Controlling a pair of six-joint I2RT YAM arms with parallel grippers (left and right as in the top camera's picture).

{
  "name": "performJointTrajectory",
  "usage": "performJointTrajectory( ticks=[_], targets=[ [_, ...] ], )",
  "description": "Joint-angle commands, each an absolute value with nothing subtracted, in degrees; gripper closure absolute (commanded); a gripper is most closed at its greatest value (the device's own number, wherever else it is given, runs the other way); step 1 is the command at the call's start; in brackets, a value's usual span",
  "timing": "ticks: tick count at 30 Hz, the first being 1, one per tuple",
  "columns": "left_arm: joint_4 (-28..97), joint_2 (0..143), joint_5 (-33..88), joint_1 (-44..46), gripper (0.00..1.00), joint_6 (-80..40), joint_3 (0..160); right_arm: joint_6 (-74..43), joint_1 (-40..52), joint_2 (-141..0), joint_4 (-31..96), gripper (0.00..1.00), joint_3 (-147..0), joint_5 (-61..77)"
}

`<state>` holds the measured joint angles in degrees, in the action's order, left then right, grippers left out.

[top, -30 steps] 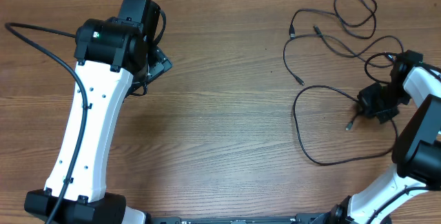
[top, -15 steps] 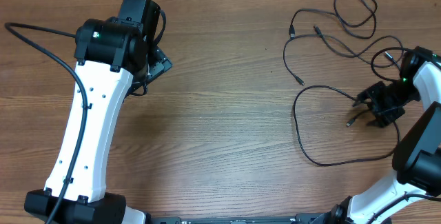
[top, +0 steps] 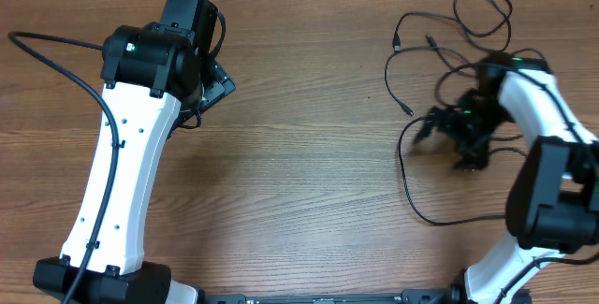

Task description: Untangle cables

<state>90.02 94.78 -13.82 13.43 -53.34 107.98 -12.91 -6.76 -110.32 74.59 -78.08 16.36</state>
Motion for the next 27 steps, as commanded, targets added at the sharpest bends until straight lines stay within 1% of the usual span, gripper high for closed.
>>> performJointTrajectory(
  ticks=[1,2,7,9,14,20,23,27],
  targets=[
    [90.00,95.26,-13.43,13.54,0.00,-52.23,107.72,-12.12,-2.57,-108.97,73.32,0.10,-76.40,15.35],
    [90.00,95.26,-13.45,13.54,0.00,-52.23,107.72,-12.67,-1.52,-108.99,72.79,0.16,-76.23,14.44],
    [90.06,95.26,-13.45,13.52,0.00,-51.16,107.72,-16.29,2.26,-109.32,72.14,0.27,-76.07,10.52],
    [90.13,95.26,-13.45,13.54,0.00,-50.48,107.72,-16.27,3.16,-109.49,72.53,0.33,-76.07,10.55],
    [89.86,95.26,-13.45,13.54,0.01,-50.17,107.72,-14.26,6.28,-109.54,74.48,0.34,-76.07,11.00],
    [89.86,95.26,-13.45,13.54,0.00,-50.13,107.72,-13.65,10.09,-109.60,72.77,0.33,-76.05,10.94],
    [90.21,95.26,-13.45,13.54,0.00,-50.06,107.72,-13.67,10.57,-110.04,71.96,0.35,-76.05,10.96],
    [90.48,95.26,-13.45,13.52,0.00,-49.21,107.72,-13.69,10.59,-110.65,71.22,0.39,-74.98,10.94]
  ],
)
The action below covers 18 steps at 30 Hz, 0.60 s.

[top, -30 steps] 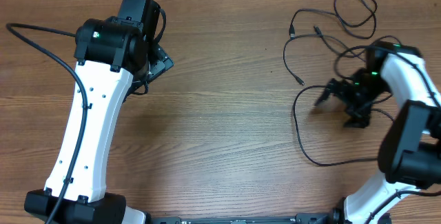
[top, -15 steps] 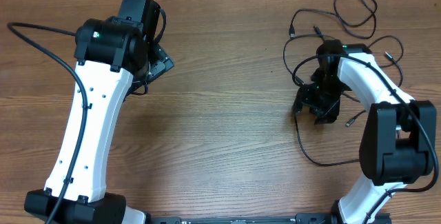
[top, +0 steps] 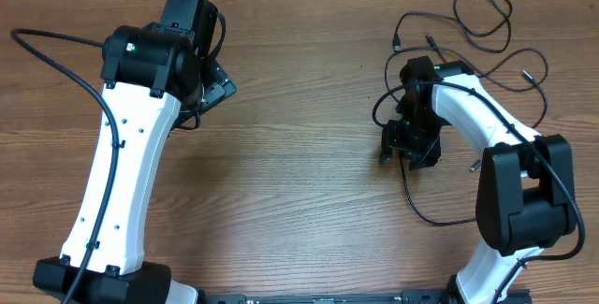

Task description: Untangle cables

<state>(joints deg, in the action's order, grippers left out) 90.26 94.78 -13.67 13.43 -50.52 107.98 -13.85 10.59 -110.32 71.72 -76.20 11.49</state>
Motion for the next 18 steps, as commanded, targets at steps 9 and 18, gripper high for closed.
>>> performJointTrajectory(
  ticks=[9,18],
  targets=[
    [89.71,95.26,-13.45,13.52,0.01,-49.28,107.72,-13.85,10.59,-110.65,66.61,0.64,-72.44,10.96],
    [89.73,95.26,-13.45,13.52,0.00,-49.28,107.72,-16.49,10.22,-110.65,60.82,0.79,-72.44,10.98]
  ],
)
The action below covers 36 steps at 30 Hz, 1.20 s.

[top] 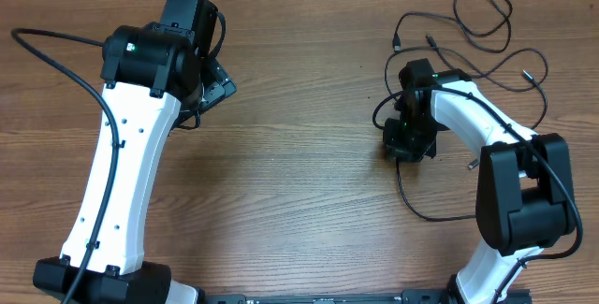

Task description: Untangle cables

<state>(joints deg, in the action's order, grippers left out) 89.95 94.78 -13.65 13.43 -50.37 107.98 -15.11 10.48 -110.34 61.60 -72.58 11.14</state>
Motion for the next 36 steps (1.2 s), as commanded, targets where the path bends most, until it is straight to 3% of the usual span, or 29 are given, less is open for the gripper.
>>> performJointTrajectory(
  ticks=[1,14,17,20,23,27,29,36],
  targets=[
    [89.73,95.26,-13.45,13.52,0.00,-49.28,107.72,-16.99,10.22,-110.65,60.29,0.79,-72.44,10.98],
    [90.00,95.26,-13.43,13.54,0.00,-49.25,107.72,-24.05,9.47,-110.65,51.07,0.78,-72.47,10.98],
    [90.17,95.26,-13.43,13.54,0.00,-49.25,107.72,-23.99,8.73,-110.65,50.74,0.64,-73.23,10.98],
    [90.17,95.26,-13.43,13.54,0.01,-49.28,107.72,-23.62,7.70,-110.65,53.78,0.62,-75.61,10.98],
    [90.06,95.26,-13.43,13.54,0.00,-49.28,107.72,-23.44,6.63,-110.59,58.22,0.53,-78.72,10.98],
    [89.93,95.26,-13.43,13.54,0.00,-49.30,107.72,-20.47,5.54,-110.59,64.79,0.26,-83.61,10.85],
    [89.93,95.26,-13.43,13.54,0.01,-49.30,107.72,-20.60,5.02,-110.30,68.12,0.19,-85.95,9.34],
    [90.19,95.26,-13.45,13.52,0.00,-49.25,107.72,-34.17,-0.75,-107.04,73.84,0.00,-87.18,-1.54]
  ],
)
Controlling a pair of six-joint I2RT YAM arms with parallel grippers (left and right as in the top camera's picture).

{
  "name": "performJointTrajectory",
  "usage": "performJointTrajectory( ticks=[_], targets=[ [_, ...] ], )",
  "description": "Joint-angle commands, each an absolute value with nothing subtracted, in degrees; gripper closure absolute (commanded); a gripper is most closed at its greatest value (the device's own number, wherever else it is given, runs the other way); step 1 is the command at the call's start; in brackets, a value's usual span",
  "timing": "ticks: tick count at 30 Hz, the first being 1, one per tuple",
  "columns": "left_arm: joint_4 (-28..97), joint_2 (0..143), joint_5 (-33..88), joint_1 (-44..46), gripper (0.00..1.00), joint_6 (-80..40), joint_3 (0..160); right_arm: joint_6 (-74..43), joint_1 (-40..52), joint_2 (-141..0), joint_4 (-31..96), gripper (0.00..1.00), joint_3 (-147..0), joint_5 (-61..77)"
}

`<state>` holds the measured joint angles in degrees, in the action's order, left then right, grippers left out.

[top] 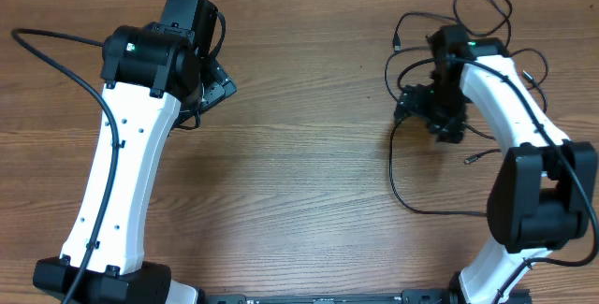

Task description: Untangle cables

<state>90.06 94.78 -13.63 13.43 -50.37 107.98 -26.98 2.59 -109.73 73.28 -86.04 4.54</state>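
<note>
Several thin black cables (pixel 487 9) lie tangled at the far right of the wooden table, with loops around and behind the right arm. My right gripper (pixel 408 108) is down among them, fingers pointing left, apparently shut on a black cable. From the gripper that cable's long loop (pixel 402 196) runs down and curves right toward the arm's base. A loose plug end (pixel 472 160) lies just right of the loop. My left gripper (pixel 221 85) hovers at the far left, well away from the cables. Its fingers are too dark to read.
The left arm's white link (pixel 112 182) crosses the left half of the table, with its own thick black hose (pixel 51 56) arching off to the left edge. The right arm's white link (pixel 510 108) lies over part of the tangle.
My right gripper has moved up and to the right, back toward the tangle. The long cable loop below it now reaches higher and wider, and a plug end shows beside it. The left arm is unchanged.
My right gripper was first blurred at the right, inside the tangle. Then it stood farther left and lower on the table with a cable trailing from it, and stayed there. Now it is back up by the tangle. The left arm never moved.
</note>
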Motion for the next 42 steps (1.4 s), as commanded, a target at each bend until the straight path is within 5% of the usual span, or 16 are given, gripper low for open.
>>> performJointTrajectory(
  ticks=[1,21,42],
  targets=[
    [90.17,95.26,-13.45,13.52,0.00,-49.25,107.72,-35.77,-2.15,-107.04,73.97,0.00,-87.05,-2.15],
    [89.69,95.26,-13.43,13.54,0.00,-49.32,107.72,-39.22,-34.26,-107.04,62.46,0.00,-72.75,1.93],
    [89.58,95.26,-13.43,13.54,0.00,-49.74,107.72,-42.44,-35.07,-107.07,52.47,0.12,-66.26,3.73]
  ],
)
